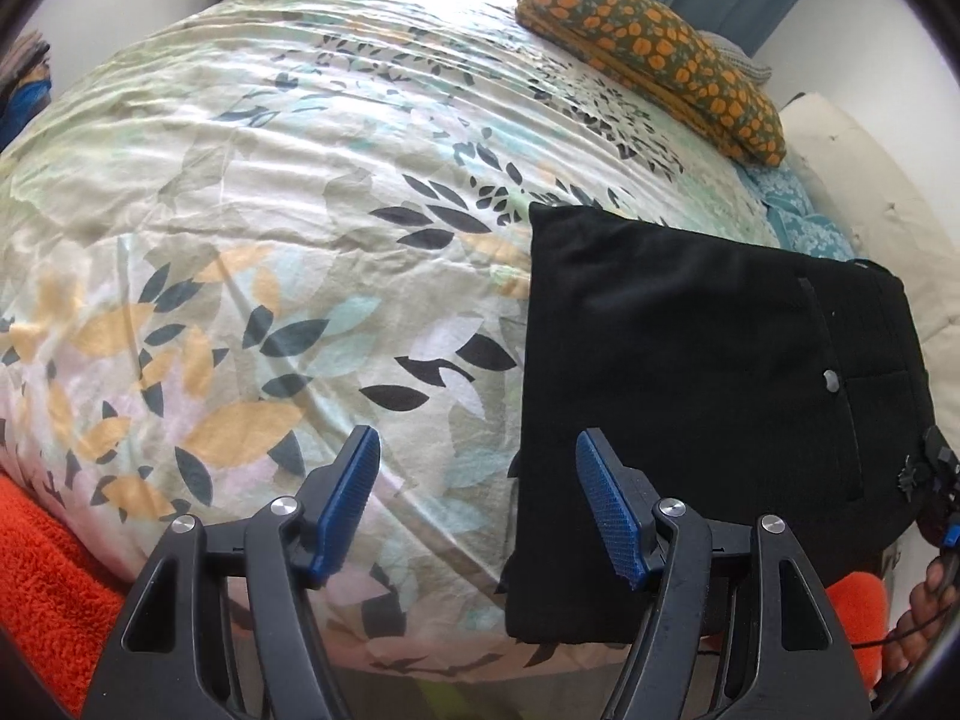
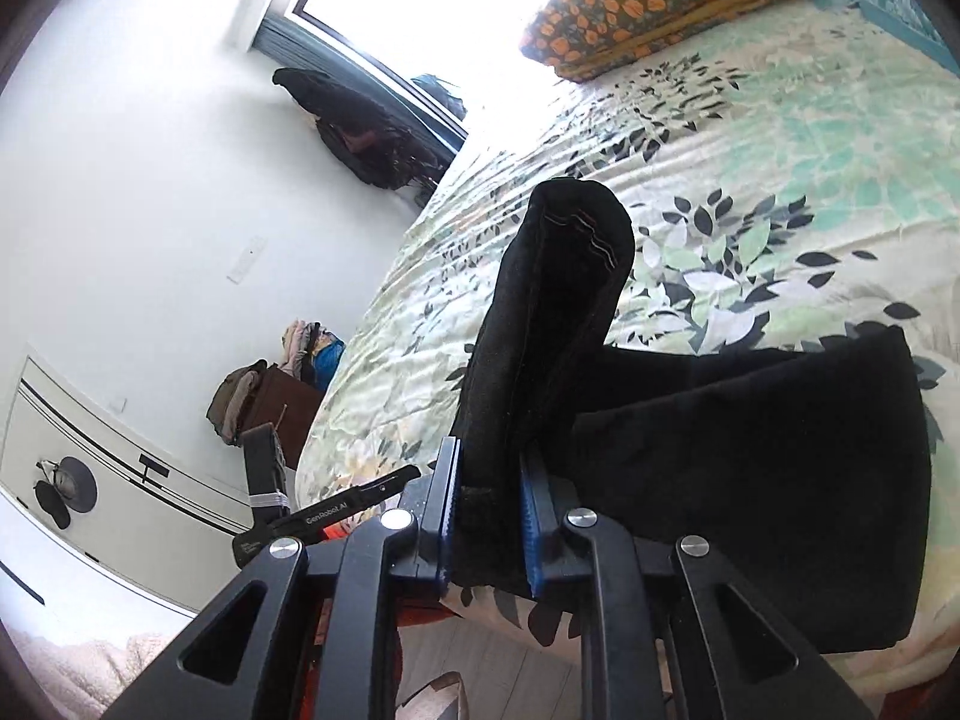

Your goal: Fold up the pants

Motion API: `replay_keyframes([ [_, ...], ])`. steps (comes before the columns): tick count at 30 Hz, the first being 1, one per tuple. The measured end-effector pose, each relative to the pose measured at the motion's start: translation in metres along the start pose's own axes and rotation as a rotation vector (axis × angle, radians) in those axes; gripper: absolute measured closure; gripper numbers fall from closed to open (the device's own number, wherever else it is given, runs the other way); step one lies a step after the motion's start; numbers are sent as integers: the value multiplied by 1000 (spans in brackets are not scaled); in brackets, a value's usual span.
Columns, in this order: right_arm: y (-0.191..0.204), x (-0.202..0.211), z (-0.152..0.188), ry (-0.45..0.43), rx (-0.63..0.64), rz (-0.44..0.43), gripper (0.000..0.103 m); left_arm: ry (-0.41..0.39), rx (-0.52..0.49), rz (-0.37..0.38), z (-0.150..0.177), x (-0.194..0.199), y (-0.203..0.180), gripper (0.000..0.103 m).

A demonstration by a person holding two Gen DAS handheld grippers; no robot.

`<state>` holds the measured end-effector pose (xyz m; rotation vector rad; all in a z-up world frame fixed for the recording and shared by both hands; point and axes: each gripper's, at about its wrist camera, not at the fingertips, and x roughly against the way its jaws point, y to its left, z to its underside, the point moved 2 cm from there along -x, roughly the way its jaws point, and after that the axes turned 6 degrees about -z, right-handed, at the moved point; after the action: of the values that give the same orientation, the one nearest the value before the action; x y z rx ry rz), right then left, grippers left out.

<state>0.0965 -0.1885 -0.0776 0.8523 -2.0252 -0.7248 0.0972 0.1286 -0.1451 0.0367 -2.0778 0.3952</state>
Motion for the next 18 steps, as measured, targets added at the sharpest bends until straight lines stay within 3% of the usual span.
replay_keyframes([
  [3,-15,30,-2,-43,-26,23,85,-21,-3,22,0,8,-5,33],
  [8,-76,78,9,-114,-146,126,85,-32,-72,32,5,13,-25,33],
  [12,-139,88,31,-73,-264,236,85,-24,-142,32,12,8,-45,33],
  [15,-158,83,40,-52,-312,263,85,-35,-212,25,19,8,-65,33],
  [16,-157,82,38,-50,-298,274,83,-45,-247,23,21,8,-75,33],
  [18,-156,81,35,-26,-259,350,68,-67,-341,14,30,9,-98,33],
])
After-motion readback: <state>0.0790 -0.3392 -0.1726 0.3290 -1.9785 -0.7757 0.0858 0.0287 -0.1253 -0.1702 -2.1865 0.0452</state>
